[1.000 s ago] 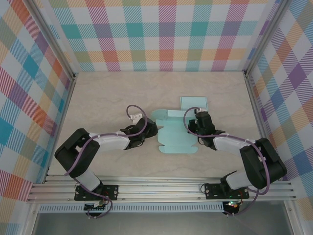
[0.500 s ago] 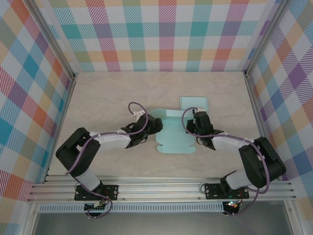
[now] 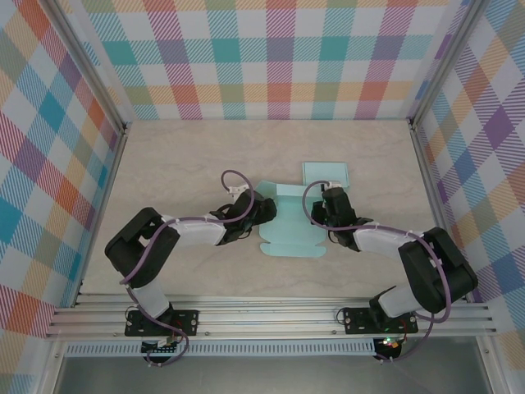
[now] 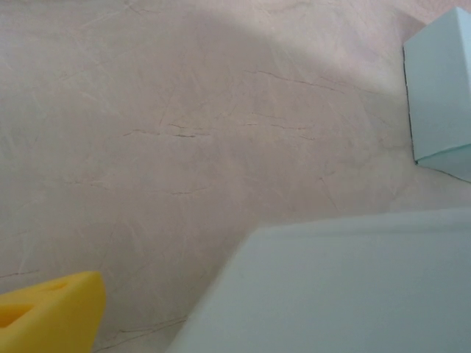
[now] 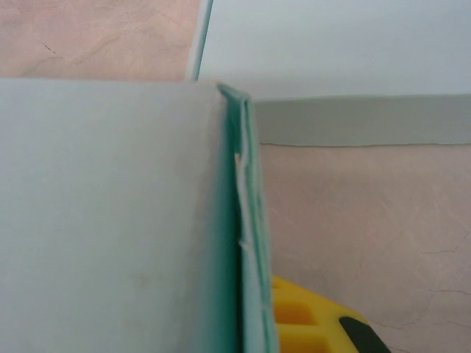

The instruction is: Fold the paper box

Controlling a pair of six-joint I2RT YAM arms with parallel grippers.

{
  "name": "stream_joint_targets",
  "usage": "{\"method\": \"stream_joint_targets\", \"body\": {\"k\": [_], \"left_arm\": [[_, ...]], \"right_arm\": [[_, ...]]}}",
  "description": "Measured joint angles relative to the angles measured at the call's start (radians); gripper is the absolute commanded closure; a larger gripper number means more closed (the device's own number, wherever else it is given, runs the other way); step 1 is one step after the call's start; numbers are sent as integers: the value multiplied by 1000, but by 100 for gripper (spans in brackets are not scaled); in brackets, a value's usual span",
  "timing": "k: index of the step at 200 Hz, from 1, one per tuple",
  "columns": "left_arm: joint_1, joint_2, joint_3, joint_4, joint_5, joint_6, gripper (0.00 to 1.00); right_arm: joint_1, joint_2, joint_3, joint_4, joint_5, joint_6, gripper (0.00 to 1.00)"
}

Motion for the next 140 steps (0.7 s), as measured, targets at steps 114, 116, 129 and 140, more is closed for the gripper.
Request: {"method": "stream_joint_targets", "body": {"k": [114, 116, 129, 140], "left_arm": [[-1, -571, -224, -111, 32, 98, 10], [-1, -584, -224, -119, 30, 101, 9], [-1, -653, -223, -164, -8, 131, 3], [3, -697, -214, -213, -61, 151, 3]], "right_arm": [[11, 0, 0, 1, 2, 1, 100], [11, 0, 0, 1, 2, 1, 100], [11, -1, 0, 1, 2, 0, 100], [11, -4, 0, 0, 1, 0, 100]]}}
